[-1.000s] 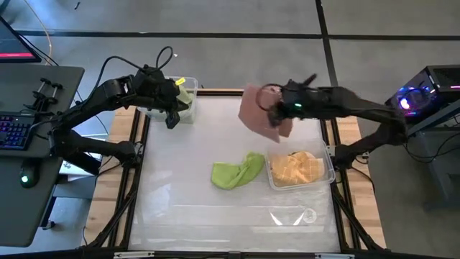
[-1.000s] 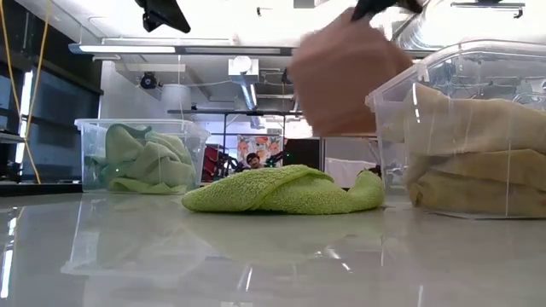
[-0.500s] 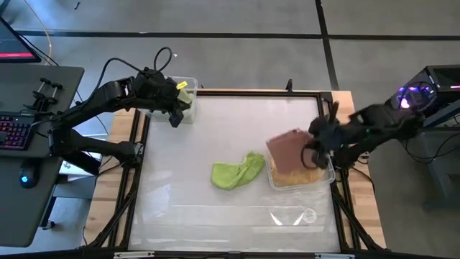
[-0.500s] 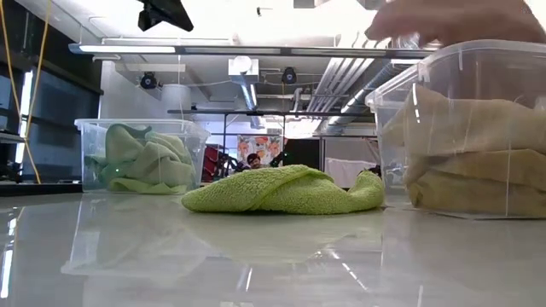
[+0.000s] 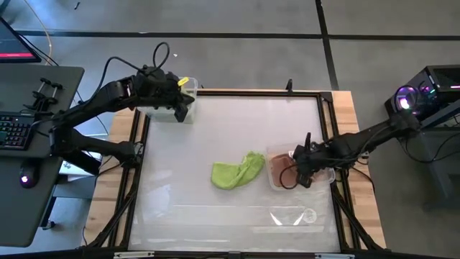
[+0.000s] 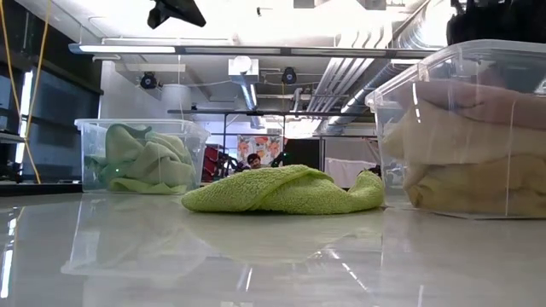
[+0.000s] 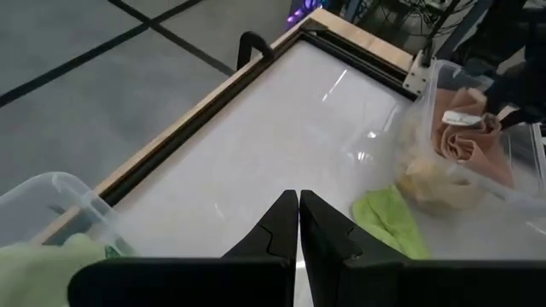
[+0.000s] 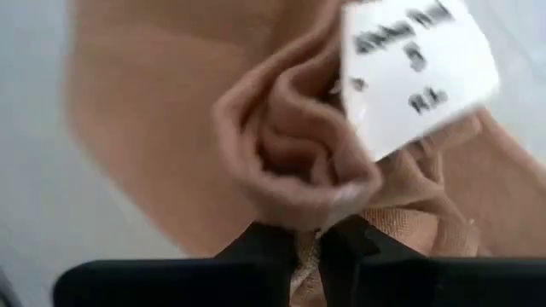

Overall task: Sort towels by color in basket
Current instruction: Put the brown towel into the right transparent bin

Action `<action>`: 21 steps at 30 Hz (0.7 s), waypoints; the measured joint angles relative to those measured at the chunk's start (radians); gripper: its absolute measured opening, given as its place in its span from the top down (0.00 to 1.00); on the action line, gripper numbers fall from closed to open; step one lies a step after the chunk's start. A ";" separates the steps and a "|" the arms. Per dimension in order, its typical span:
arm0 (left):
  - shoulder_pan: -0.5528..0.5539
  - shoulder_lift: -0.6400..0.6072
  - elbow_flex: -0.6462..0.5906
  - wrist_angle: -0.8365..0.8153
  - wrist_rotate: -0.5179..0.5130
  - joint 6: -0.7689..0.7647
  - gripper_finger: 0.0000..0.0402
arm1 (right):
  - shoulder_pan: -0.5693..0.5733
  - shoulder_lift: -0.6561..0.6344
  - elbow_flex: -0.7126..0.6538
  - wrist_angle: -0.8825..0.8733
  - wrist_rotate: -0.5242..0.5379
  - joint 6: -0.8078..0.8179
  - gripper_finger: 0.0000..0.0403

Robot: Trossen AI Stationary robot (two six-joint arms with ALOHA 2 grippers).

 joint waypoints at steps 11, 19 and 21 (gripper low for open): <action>0.000 0.040 0.000 0.051 -0.002 0.059 0.99 | -0.111 0.000 0.200 -0.235 -0.125 0.061 0.52; 0.000 0.089 0.000 0.050 0.000 0.086 0.99 | -0.132 -0.002 0.406 -0.259 -0.019 0.076 0.49; 0.000 0.101 0.000 0.047 0.008 0.080 0.99 | -0.132 -0.001 0.402 -0.167 -0.024 0.038 0.52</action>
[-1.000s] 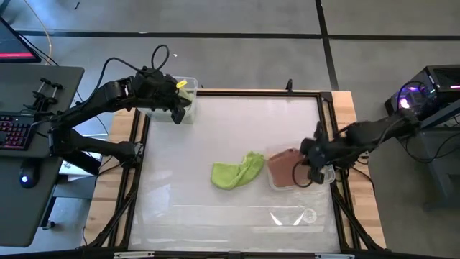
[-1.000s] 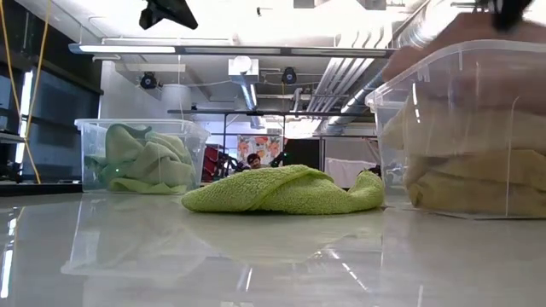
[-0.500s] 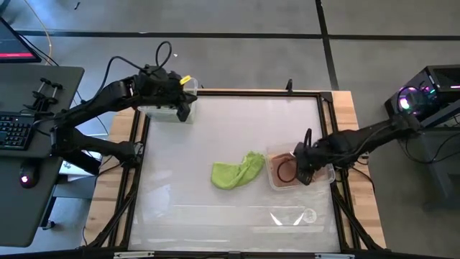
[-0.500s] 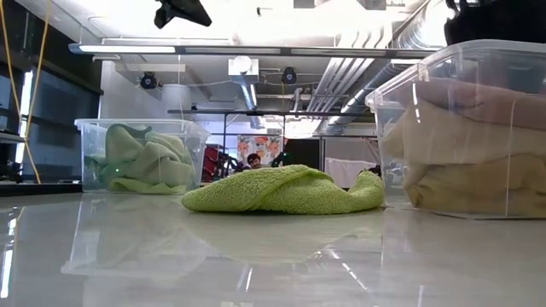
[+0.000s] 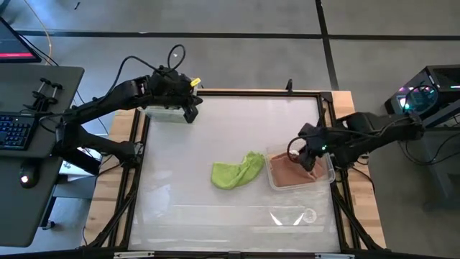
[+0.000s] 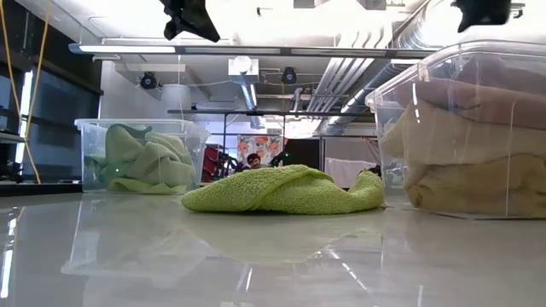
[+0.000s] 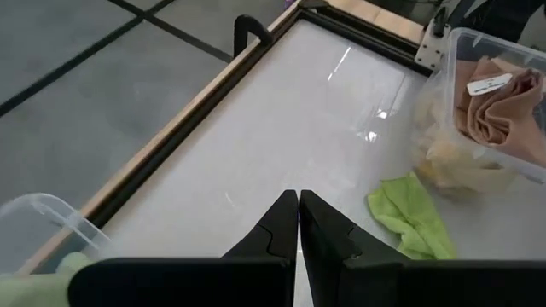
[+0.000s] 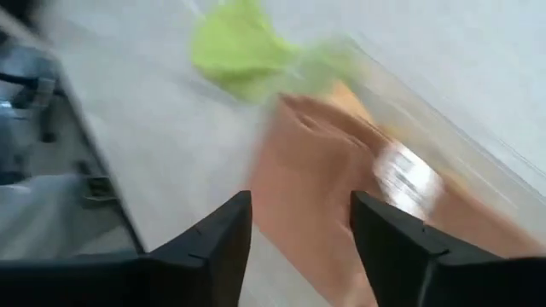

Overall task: Sort towels by color in basket
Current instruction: Put the brown towel into the right transparent bin

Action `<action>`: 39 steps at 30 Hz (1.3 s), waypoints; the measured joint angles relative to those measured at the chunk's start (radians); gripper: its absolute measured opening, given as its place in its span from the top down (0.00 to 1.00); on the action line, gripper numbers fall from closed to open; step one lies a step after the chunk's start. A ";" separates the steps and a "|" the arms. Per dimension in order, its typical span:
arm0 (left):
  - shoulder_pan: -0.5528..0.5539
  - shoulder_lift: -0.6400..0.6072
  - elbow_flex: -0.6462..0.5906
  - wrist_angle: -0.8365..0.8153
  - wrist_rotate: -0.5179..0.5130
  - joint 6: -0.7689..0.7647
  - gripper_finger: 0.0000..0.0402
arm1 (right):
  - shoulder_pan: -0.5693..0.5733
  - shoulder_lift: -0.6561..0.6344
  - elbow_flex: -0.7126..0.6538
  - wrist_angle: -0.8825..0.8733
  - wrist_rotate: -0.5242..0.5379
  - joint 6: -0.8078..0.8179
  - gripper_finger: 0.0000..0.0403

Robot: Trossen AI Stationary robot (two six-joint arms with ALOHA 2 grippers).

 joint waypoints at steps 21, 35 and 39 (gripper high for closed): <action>-0.132 0.120 0.000 -0.014 0.017 0.016 0.99 | 0.002 0.000 -0.666 0.511 0.004 0.278 0.98; -0.229 0.245 -0.006 -0.068 0.015 0.027 0.99 | -0.010 -0.004 -0.359 0.242 0.017 0.247 0.85; -0.272 0.309 -0.079 0.068 0.020 0.032 0.99 | -0.010 -0.005 -0.246 0.217 0.131 0.186 0.85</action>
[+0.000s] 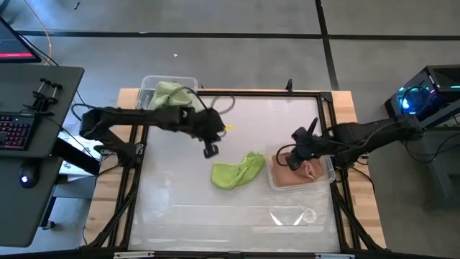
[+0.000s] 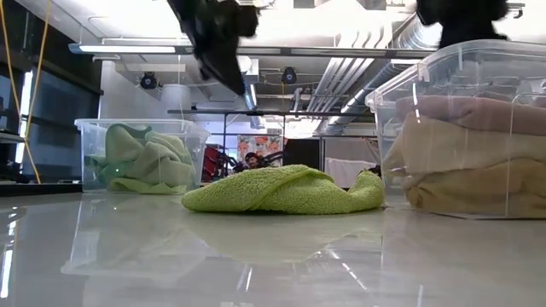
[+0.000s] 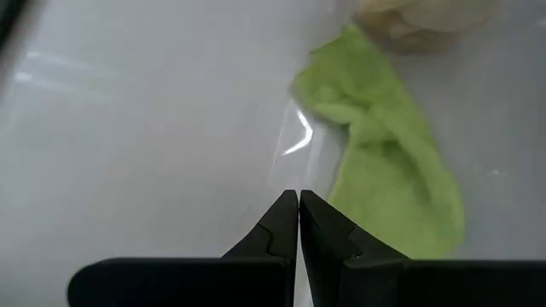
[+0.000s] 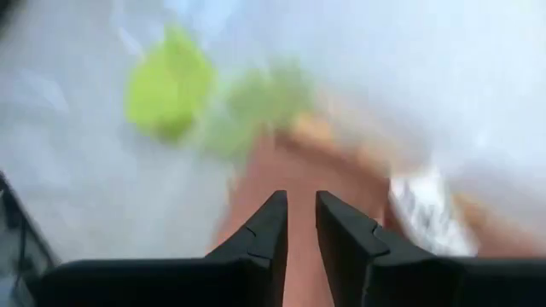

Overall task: Sort towels by color in basket
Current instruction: Put the brown towel into the right transparent bin, then put the green towel into the left transparent bin

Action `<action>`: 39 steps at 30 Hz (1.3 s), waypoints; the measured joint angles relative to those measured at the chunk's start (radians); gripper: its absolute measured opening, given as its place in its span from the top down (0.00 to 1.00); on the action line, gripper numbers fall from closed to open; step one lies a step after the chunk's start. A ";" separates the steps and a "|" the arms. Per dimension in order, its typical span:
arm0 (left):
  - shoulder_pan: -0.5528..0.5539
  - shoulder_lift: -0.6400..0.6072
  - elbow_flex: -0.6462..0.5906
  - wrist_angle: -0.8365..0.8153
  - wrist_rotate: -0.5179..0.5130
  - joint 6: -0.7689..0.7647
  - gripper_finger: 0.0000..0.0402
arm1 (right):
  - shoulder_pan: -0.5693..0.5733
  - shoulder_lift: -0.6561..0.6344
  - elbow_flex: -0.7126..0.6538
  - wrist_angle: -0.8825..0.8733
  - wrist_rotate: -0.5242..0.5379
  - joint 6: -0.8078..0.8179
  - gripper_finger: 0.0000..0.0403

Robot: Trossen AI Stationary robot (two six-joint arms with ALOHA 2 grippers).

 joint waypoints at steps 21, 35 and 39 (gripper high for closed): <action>-0.125 0.488 -0.157 0.825 0.287 0.133 0.56 | -0.001 0.002 0.090 0.321 0.468 -0.227 0.85; -0.113 0.451 -0.156 0.638 0.202 0.141 0.97 | -0.043 0.007 0.090 0.287 0.475 -0.297 0.85; -0.122 0.342 -0.164 0.496 0.049 0.158 0.96 | -0.056 0.016 0.090 0.280 0.473 -0.341 0.85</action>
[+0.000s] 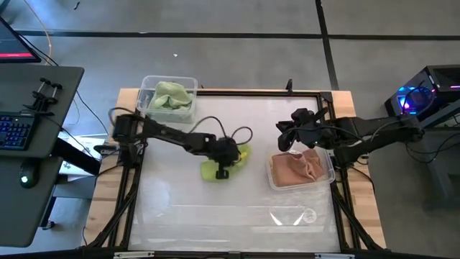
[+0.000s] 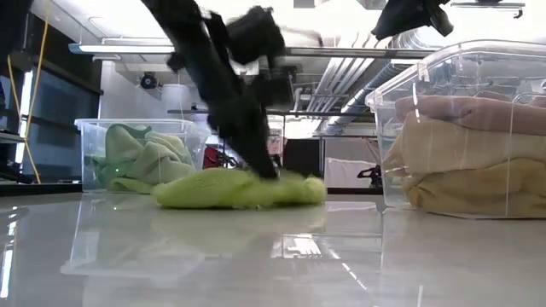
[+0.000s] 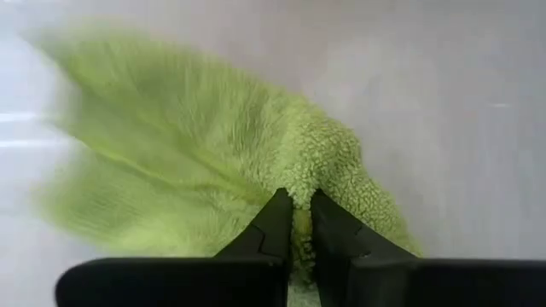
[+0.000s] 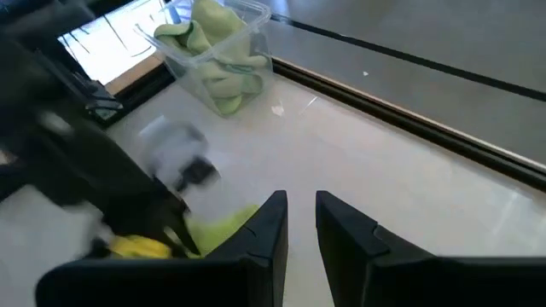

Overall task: Sort towels by color in basket
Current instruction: Put the green towel into the left transparent bin

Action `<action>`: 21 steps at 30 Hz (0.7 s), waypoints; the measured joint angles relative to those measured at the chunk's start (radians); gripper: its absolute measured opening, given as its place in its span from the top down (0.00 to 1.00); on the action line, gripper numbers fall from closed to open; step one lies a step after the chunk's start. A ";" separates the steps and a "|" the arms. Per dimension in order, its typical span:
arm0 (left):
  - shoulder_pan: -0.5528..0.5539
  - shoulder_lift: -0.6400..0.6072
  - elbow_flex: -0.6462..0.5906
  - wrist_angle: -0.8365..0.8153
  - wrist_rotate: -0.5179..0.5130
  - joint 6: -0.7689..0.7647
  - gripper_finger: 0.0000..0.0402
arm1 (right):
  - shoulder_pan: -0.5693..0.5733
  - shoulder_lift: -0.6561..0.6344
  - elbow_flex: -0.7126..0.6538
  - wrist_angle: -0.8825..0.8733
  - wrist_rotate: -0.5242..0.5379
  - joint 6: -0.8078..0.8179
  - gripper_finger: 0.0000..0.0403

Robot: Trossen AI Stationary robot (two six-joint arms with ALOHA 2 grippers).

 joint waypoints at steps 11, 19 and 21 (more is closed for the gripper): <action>-0.051 -0.528 0.006 -0.279 -0.674 0.046 0.99 | -0.069 0.067 0.000 0.002 -0.001 -0.050 0.85; 0.151 -0.859 0.007 -0.518 -0.967 -0.006 0.99 | -0.115 0.126 0.000 0.038 -0.038 -0.049 0.85; 0.239 -0.907 0.007 -0.583 -0.966 -0.080 0.99 | -0.125 0.128 0.000 0.069 -0.074 -0.086 0.85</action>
